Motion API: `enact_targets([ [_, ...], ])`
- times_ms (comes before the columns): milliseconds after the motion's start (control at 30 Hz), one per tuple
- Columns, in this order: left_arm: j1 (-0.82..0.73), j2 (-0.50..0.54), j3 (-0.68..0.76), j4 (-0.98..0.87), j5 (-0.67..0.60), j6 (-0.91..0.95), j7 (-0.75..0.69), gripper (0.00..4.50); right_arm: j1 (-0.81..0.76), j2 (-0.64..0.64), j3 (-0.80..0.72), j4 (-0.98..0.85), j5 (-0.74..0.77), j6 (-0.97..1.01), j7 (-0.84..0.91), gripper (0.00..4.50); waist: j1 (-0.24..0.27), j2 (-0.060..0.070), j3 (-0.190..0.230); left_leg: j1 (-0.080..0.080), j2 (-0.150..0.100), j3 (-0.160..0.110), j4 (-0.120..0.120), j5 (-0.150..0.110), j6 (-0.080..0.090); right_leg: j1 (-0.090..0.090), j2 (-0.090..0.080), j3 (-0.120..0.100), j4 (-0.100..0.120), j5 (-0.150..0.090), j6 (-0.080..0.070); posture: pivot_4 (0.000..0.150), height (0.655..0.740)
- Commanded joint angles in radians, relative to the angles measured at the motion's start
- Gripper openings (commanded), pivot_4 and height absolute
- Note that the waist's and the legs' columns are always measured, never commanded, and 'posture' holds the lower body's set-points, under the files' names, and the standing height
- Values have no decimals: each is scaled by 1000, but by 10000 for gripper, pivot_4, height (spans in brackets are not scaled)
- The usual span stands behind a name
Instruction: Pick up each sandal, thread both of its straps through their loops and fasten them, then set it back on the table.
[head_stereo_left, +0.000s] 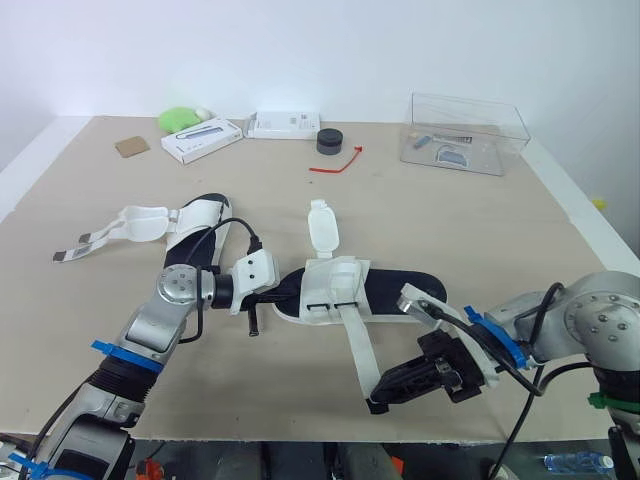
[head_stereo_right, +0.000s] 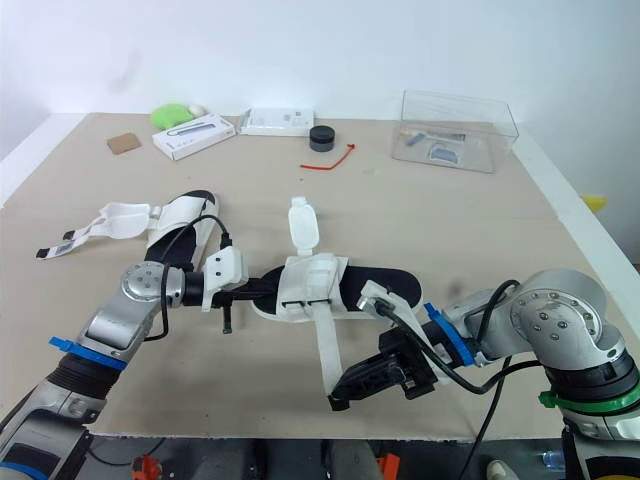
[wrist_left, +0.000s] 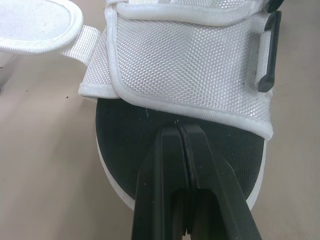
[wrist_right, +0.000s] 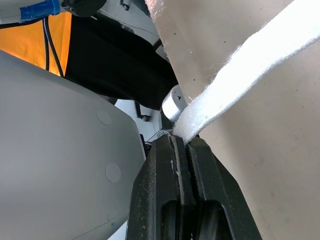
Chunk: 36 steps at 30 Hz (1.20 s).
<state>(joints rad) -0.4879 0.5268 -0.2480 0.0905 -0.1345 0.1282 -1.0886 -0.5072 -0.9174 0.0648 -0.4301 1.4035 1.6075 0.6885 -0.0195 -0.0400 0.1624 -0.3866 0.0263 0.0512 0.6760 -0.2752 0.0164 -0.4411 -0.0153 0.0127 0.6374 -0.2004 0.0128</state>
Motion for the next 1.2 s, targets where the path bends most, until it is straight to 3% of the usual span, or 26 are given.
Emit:
enact_targets([
  [33, 15, 6, -24, 25, 30, 11, 1, 0, 22, -9, -12, -36, 13, -17, 4, 3799, 0, 0, 0, 0, 0, 0, 0, 0, 0, 0, 0, 0, 0, 0, 0, 1500, 7400],
  [100, 15, 6, -25, 26, 31, 10, 1, 0, 33, -4, -16, -43, 0, -37, 3, 10883, 0, 0, 0, 0, 0, 0, 0, 0, 0, 0, 0, 0, 0, 0, 0, 1500, 7400],
  [200, 15, 4, -28, 26, 31, 8, 1, 0, 39, -15, -1, -71, -42, -74, 34, 25342, 0, 0, 0, 0, 0, 0, 1, 0, 0, 0, 0, 0, 0, 0, 0, 1500, 7400],
  [300, 15, 1, -32, 27, 31, 5, 2, 0, 69, -111, 90, -159, -272, -238, 99, 36543, 0, 1, -1, 0, 0, 0, 1, 0, 0, 0, 0, 0, 0, 1, 1, 1500, 7400],
  [333, 14, 0, -33, 28, 30, 4, 2, 0, 85, -154, 136, -184, -381, -336, 138, 42243, 0, 1, -1, 0, 0, 0, 1, 0, 0, 0, 0, 0, 0, 1, 1, 1500, 7400],
  [367, 13, -1, -34, 29, 29, 4, 3, 0, 101, -196, 183, -198, -492, -446, 182, 44293, 0, 1, -1, 0, 0, 0, 1, 0, 0, 0, 0, 0, 0, 0, 1, 1500, 7400],
  [500, 8, -3, -35, 36, 29, -2, 2, 0, 175, -232, 261, -159, -895, -1020, 330, 44293, 0, 2, -2, 1, -1, 1, 2, 0, 0, 0, 0, 0, 0, 0, 2, 1500, 7400],
  [667, -2, -10, -35, 52, 29, -9, 5, 0, 221, -148, 237, -45, -1119, -1516, 394, 44293, 0, 2, -2, 2, 0, 1, 2, 0, -1, 1, 1, 0, 0, 0, 3, 1500, 7400],
  [800, -9, -13, -34, 62, 28, -13, 7, 0, 188, -80, 235, 133, -1308, -2102, 431, 44293, 1, 2, -2, 2, -1, 3, 3, 0, -1, 1, 0, 0, 1, 1, 4, 1500, 7400],
  [900, -9, -11, -30, 67, 28, -14, 7, 0, 173, -41, 231, 198, -1350, -2263, 420, 44293, 1, 2, -2, 3, -2, 4, 3, 0, -1, 2, 0, 1, 1, 2, 4, 1500, 7400],
  [1200, -9, -10, -27, 64, 24, -6, 8, 0, 109, 51, 255, 322, -1540, -2466, 339, 44293, 2, 2, -2, 10, -2, 8, 4, 0, -1, 4, 0, 5, 5, 1, 2, 1500, 7400],
])
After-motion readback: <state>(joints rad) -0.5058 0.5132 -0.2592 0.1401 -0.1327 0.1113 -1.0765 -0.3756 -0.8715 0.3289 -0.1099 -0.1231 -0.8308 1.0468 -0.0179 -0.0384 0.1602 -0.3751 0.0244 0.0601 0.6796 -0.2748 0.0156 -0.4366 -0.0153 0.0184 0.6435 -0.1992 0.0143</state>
